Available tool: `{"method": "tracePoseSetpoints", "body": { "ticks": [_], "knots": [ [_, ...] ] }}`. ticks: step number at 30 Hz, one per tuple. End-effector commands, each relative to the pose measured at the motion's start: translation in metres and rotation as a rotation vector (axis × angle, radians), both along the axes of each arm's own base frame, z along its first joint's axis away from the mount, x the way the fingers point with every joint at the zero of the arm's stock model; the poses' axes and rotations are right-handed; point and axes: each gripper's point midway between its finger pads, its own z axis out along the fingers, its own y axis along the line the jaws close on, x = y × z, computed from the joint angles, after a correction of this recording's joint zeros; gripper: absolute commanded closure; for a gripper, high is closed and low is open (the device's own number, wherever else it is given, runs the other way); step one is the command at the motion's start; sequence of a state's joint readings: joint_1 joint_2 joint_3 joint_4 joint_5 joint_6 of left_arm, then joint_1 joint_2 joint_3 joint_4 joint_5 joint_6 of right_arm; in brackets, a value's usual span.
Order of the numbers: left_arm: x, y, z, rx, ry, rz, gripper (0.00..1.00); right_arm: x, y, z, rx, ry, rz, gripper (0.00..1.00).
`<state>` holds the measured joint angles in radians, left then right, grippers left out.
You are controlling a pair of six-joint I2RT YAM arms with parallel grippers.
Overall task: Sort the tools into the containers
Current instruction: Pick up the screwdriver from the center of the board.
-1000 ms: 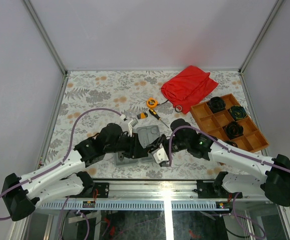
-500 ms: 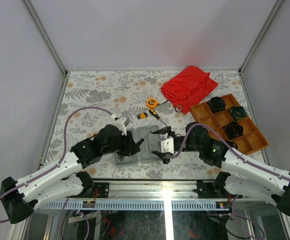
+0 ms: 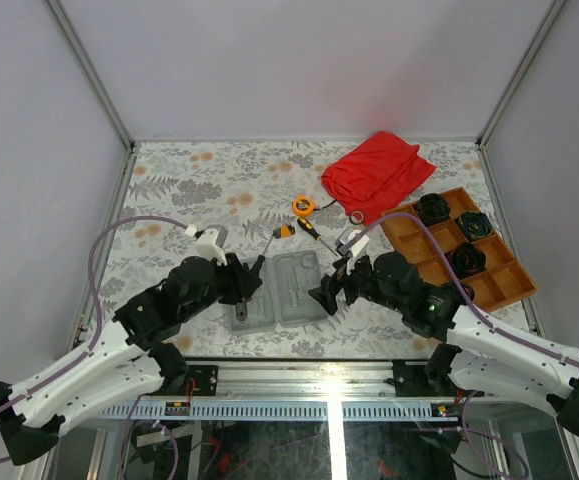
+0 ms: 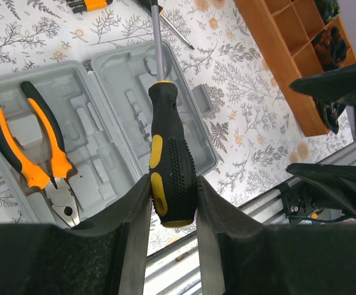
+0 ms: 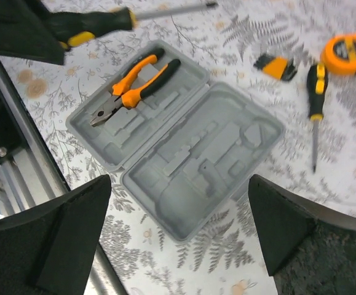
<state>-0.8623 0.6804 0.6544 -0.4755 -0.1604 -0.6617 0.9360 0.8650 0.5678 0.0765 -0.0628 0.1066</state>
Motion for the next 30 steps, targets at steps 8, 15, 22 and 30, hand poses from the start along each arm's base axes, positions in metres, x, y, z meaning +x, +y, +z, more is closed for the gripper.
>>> {"method": "tracePoseSetpoints", "body": {
  "ticks": [8,15,22,30],
  "knots": [
    [0.007,0.013,0.030,-0.153,-0.125,0.095,0.96,0.012,0.014,-0.027,0.059,0.378,-0.261,0.01],
    [0.003,0.015,0.030,-0.171,-0.126,0.088,1.00,0.032,0.018,-0.009,0.287,0.422,-0.415,0.01],
    [-0.003,0.004,0.029,-0.173,-0.120,0.018,1.00,0.034,0.032,0.026,0.585,0.564,-0.445,0.15],
    [-0.009,-0.006,0.021,-0.170,-0.097,-0.050,1.00,0.031,0.057,0.053,0.773,0.706,-0.444,0.33]
  ]
}}
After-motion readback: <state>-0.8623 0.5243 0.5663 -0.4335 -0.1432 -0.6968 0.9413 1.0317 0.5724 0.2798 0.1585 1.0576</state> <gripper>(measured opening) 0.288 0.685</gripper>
